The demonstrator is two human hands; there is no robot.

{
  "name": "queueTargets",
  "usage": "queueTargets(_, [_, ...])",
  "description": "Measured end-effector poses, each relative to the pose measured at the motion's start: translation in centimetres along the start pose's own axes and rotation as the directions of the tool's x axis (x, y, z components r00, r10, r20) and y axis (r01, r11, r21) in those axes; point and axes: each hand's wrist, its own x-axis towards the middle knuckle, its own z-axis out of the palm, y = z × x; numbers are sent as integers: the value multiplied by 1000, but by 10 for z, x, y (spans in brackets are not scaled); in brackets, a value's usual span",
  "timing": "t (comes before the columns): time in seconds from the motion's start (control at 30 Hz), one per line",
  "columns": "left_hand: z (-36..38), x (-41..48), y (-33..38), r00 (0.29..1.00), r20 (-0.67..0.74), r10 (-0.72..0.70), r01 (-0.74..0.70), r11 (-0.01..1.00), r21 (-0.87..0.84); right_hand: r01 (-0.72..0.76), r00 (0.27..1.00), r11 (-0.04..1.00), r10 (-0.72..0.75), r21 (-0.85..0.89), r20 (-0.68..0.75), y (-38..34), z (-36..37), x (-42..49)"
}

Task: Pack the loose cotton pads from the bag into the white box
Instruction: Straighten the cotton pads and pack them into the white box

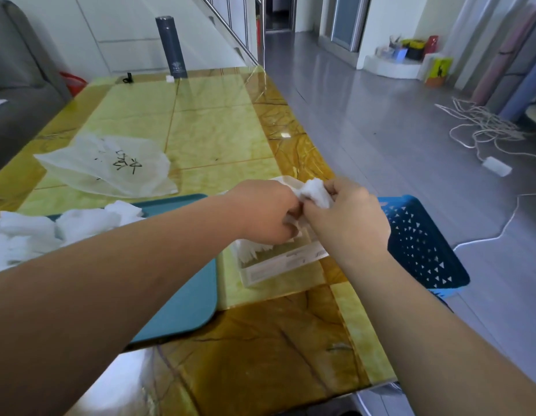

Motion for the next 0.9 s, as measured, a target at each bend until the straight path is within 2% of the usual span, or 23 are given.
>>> queueTargets(0.07, [5, -4, -5, 1000, -11, -12, 12, 1000, -15, 21, 999, 996, -19, -84, 33, -4, 4, 0])
queueTargets(0.23, [15, -18, -14, 999, -26, -28, 23, 983, -180, 87, 993, 934, -53, -347, 108, -14, 13, 1])
queueTargets(0.33, [16, -25, -17, 998, -29, -48, 40, 972, -232, 85, 992, 898, -36, -431, 121, -22, 15, -1])
queueTargets(0.47, [17, -24, -18, 999, -16, -38, 34, 978, -205, 90, 985, 886, -12, -455, 172, -32, 18, -2])
queueTargets(0.63, [22, -23, -19, 994, -93, -64, 38, 965, -261, 164, 917, 897, 14, -411, 398, -37, -1, -8])
queueTargets(0.77, [27, -24, -20, 984, -146, -100, 47, 944, -328, 170, 937, 895, -18, -411, 348, -32, 3, -8])
queueTargets(0.9, [26, -27, -19, 989, -111, -100, 59, 944, -325, 153, 956, 908, -36, -389, 292, -33, 13, -5])
